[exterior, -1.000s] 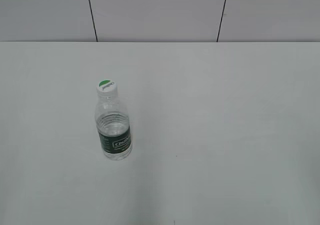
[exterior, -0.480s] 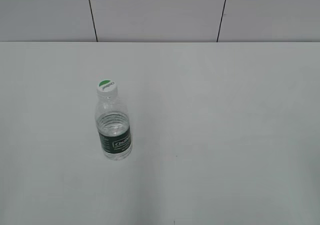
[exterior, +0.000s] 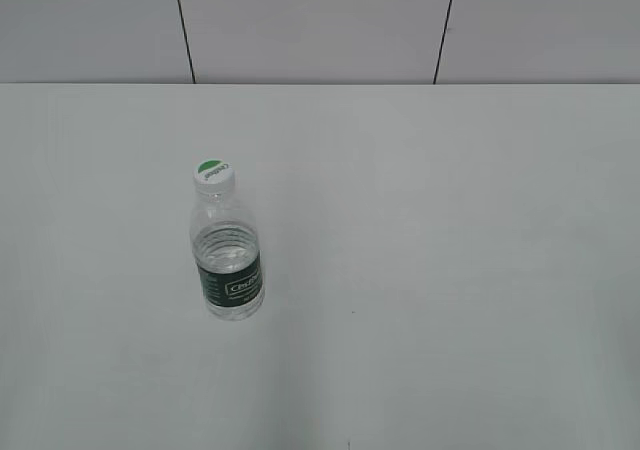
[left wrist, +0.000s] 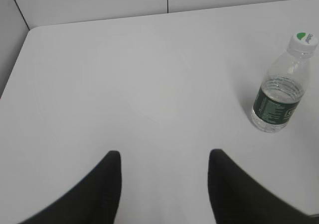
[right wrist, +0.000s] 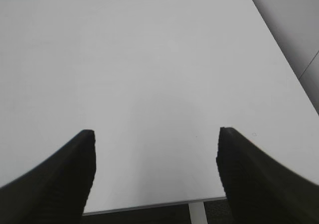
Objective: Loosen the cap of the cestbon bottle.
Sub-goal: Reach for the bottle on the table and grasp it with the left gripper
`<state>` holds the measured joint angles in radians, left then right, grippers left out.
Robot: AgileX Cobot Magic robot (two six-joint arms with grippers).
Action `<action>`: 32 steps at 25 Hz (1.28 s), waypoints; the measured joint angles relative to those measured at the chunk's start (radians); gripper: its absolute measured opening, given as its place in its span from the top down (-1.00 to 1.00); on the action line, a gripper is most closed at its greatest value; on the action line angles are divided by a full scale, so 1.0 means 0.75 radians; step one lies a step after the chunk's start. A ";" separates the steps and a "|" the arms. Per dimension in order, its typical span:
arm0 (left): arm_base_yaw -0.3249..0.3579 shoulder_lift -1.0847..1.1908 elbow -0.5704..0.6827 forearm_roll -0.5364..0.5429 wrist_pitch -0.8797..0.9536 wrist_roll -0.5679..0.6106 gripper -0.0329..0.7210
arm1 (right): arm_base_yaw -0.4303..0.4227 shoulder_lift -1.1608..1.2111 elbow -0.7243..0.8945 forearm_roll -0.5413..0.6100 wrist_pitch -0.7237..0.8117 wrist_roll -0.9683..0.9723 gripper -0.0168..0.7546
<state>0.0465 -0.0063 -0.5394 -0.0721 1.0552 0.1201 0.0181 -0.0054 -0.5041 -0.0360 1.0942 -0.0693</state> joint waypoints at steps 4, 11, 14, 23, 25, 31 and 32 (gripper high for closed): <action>0.000 0.000 0.000 0.000 0.000 0.000 0.05 | 0.000 0.000 0.000 0.000 0.000 0.000 -0.56; 0.000 0.000 0.000 0.000 0.000 0.000 0.09 | 0.000 0.000 0.000 0.000 -0.001 0.000 -0.56; 0.000 0.000 0.000 0.007 0.000 0.000 0.09 | 0.000 0.000 0.000 0.000 -0.001 0.000 -0.56; 0.000 0.000 -0.003 0.034 -0.015 0.000 -0.25 | 0.000 0.000 0.000 0.000 -0.001 0.000 -0.56; 0.000 0.000 -0.007 0.035 -0.036 0.000 -0.26 | 0.000 0.000 0.000 0.000 0.000 0.000 -0.56; 0.000 0.000 -0.006 0.035 -0.359 0.000 -0.27 | 0.000 0.000 0.000 0.000 0.000 0.000 -0.56; 0.000 0.004 0.013 0.035 -0.430 0.000 -0.27 | 0.000 0.000 0.000 0.000 0.000 0.000 -0.56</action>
<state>0.0465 -0.0034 -0.5294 -0.0455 0.7324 0.1201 0.0181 -0.0054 -0.5041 -0.0360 1.0943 -0.0693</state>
